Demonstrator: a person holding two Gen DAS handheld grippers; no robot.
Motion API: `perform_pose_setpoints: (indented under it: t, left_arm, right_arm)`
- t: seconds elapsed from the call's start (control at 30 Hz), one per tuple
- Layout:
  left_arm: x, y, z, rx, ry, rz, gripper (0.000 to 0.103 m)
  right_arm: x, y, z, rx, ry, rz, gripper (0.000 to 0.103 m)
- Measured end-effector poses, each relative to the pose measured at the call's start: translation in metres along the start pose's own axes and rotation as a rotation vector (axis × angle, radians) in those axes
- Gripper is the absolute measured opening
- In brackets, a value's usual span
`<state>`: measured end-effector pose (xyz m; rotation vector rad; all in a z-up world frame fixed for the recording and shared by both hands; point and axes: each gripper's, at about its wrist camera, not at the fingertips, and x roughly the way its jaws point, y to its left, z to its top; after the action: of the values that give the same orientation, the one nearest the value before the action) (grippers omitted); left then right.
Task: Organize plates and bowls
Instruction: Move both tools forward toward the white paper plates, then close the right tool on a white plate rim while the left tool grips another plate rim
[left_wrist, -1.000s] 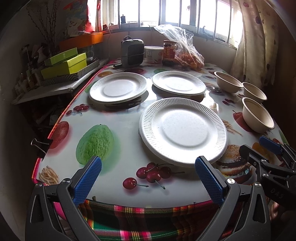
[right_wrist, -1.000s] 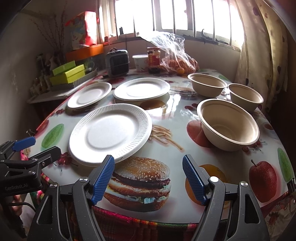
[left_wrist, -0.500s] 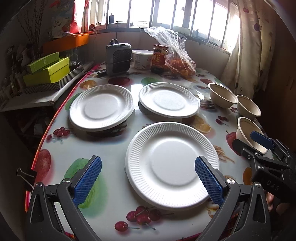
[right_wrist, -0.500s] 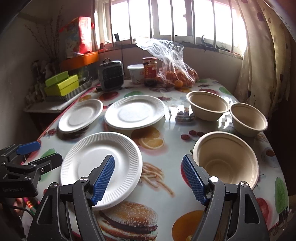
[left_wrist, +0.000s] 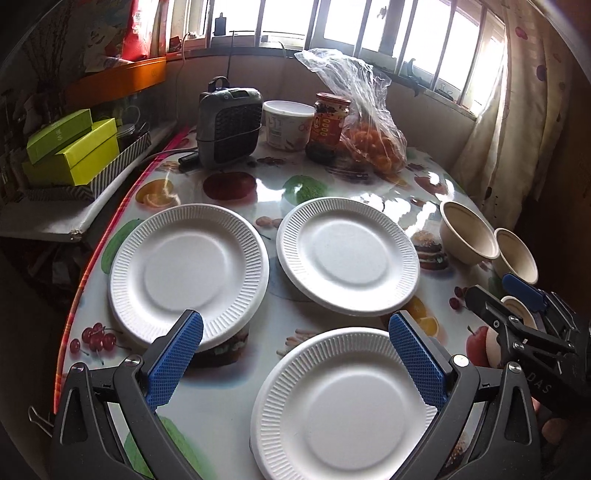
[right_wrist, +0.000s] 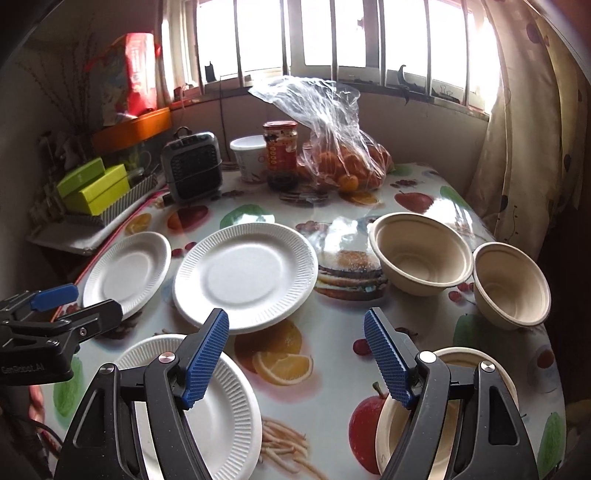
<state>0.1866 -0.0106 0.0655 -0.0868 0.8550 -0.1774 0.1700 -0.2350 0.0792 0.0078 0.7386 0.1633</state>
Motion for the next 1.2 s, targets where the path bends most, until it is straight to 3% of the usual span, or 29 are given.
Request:
perform_pose_setpoints:
  t: [0.23, 0.47, 0.7, 0.87, 0.97, 1.2]
  left_arm:
    - [0.039, 0.007, 0.025, -0.049, 0.071, -0.02, 0.095]
    - [0.067, 0.004, 0.04, -0.027, 0.12, -0.023, 0.085]
    - [0.088, 0.004, 0.045, -0.037, 0.174, -0.036, 0.071]
    - [0.094, 0.004, 0.047, -0.035, 0.181, -0.03, 0.071]
    - [0.1, 0.006, 0.047, -0.046, 0.195, -0.028, 0.07]
    - [0.108, 0.007, 0.048, -0.05, 0.213, -0.022, 0.06]
  right_arm:
    - [0.038, -0.009, 0.016, 0.049, 0.06, -0.002, 0.076]
    - [0.06, -0.008, 0.023, 0.051, 0.08, 0.002, 0.076]
    - [0.081, -0.015, 0.024, 0.083, 0.116, -0.006, 0.064]
    - [0.091, -0.016, 0.024, 0.096, 0.133, 0.005, 0.062]
    - [0.099, -0.016, 0.023, 0.106, 0.154, 0.008, 0.055]
    - [0.11, -0.017, 0.023, 0.103, 0.178, 0.005, 0.046]
